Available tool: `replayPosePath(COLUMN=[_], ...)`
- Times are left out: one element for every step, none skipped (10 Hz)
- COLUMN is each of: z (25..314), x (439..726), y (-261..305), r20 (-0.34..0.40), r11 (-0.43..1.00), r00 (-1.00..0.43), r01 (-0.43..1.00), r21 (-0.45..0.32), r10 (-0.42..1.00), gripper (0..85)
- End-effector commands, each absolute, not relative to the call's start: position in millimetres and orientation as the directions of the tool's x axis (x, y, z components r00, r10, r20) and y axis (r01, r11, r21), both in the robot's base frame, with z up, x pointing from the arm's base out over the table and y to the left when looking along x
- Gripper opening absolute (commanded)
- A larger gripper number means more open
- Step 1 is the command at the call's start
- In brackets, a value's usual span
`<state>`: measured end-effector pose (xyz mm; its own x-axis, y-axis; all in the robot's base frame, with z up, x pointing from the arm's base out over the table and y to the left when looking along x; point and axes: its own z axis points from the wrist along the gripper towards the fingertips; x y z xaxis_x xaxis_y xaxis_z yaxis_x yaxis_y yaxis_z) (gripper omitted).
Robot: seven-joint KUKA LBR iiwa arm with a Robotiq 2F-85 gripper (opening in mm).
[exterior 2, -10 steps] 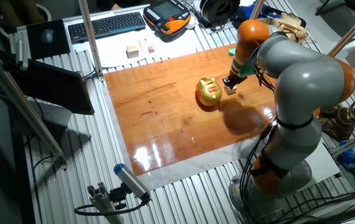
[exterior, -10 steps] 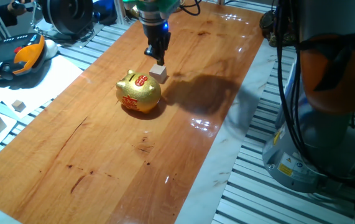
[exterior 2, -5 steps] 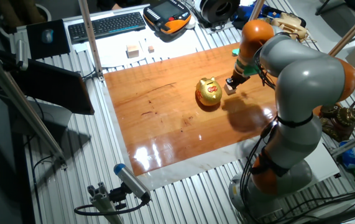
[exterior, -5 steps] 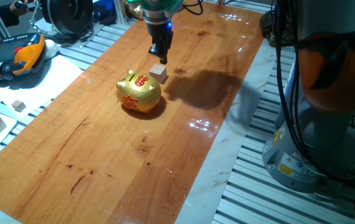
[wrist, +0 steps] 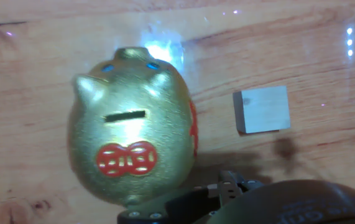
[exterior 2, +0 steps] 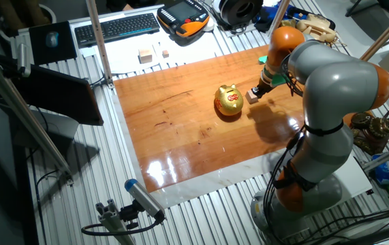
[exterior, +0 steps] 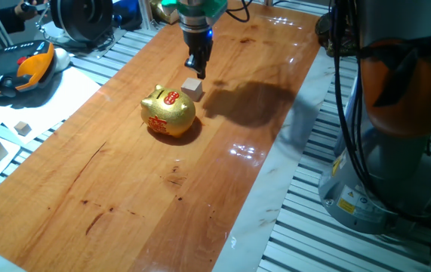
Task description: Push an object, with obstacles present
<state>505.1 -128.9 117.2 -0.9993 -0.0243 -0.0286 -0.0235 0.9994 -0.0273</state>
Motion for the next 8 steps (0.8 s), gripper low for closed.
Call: replayPosePath(z=[117.2,117.2,117.4,117.5,117.1,114.9,110.5,106.3], x=[504.8,504.4,503.8,504.3,505.0,504.0,504.5,506.3], y=[-129.2,-129.9,-130.5,-130.4,-130.3,-130.7,-131.3,-133.2], r20=[-0.029,-0.029,-0.027,-0.022,-0.022,-0.031,-0.046,-0.058], r11=[0.999,0.999,0.999,0.999,0.999,0.999,0.999,0.999], r00=[-0.999,-0.999,-1.0,-1.0,-1.0,-1.0,-0.999,-0.998], r01=[-0.024,-0.022,-0.014,-0.005,0.0,-0.002,-0.011,-0.027], r21=[-0.03,-0.043,-0.046,-0.043,-0.043,-0.038,-0.034,-0.023], r10=[-0.024,-0.023,-0.016,-0.006,-0.001,-0.003,-0.013,-0.028], gripper=[0.0,0.0,0.0,0.0,0.0,0.0,0.0,0.0])
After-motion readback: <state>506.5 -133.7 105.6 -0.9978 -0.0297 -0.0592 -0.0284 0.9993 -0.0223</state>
